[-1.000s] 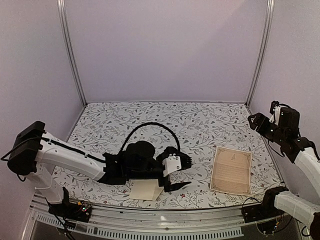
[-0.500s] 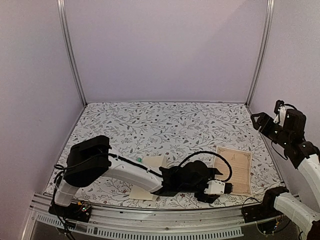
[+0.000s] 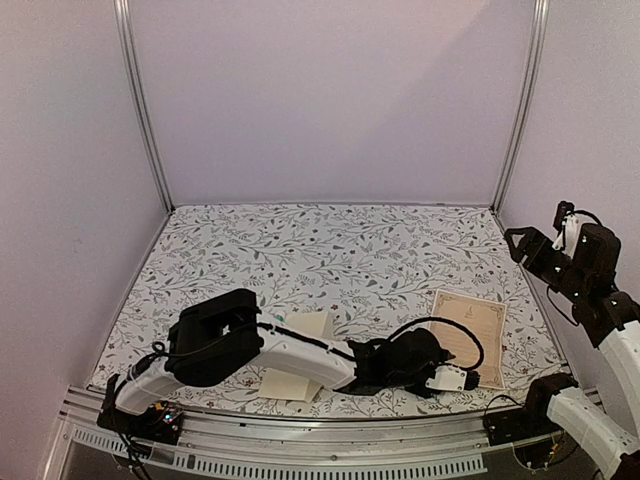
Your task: Place the letter into the envelope and seal it
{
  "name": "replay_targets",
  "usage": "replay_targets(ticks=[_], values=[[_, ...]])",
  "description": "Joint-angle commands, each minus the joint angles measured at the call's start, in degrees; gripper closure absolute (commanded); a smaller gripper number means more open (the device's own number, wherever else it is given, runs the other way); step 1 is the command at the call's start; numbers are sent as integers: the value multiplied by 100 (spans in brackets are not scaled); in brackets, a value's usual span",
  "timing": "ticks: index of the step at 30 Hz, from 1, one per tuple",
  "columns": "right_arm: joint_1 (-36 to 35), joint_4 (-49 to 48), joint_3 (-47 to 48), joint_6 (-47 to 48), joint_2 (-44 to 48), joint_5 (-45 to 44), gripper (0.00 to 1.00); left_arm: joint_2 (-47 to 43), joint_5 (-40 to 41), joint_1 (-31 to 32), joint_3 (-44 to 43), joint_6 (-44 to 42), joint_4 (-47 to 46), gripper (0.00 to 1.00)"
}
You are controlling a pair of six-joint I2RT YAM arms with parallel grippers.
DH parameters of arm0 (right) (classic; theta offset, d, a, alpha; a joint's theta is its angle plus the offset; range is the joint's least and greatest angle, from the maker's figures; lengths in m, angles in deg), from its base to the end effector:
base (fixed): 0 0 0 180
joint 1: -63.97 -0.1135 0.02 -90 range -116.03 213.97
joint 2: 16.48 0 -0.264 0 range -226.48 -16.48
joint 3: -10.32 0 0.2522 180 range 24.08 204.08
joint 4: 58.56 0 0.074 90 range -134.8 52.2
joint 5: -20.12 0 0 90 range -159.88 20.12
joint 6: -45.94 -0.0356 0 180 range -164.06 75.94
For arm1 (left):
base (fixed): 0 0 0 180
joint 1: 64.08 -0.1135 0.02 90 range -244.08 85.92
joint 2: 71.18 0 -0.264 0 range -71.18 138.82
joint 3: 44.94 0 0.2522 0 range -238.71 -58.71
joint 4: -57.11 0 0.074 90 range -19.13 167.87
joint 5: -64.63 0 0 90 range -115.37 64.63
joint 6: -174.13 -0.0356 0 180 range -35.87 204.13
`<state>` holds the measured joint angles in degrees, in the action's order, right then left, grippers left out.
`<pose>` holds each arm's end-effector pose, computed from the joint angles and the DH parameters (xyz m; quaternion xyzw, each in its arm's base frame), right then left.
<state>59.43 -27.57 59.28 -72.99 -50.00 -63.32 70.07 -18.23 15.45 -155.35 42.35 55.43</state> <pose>0.1476 0.0158 0.2971 0.1341 0.7843 0.2175 0.5653 0.1021 -0.5281 0.0962 0.7348 0.4493 -0.1127 0.4955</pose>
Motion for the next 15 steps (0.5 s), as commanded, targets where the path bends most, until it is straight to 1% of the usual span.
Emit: replay_targets(ticks=[1, 5, 7, 12, 15], values=[[-45, 84, -139, 32, 98, 46, 1, 297, 398, 55, -222, -337, 48, 60], [-44, 22, -217, 22, 87, 73, 1, 356, 448, 55, -359, -363, 100, 91], [-42, -12, -245, 19, 66, 93, 1, 270, 472, 54, -259, -302, -42, 100], [-42, -115, -259, 23, 25, 345, 1, -269, 846, -43, 507, -103, -718, 100], [-46, -229, -276, 19, 17, 660, 1, -731, 1142, -153, 1187, 14, -1262, 100]])
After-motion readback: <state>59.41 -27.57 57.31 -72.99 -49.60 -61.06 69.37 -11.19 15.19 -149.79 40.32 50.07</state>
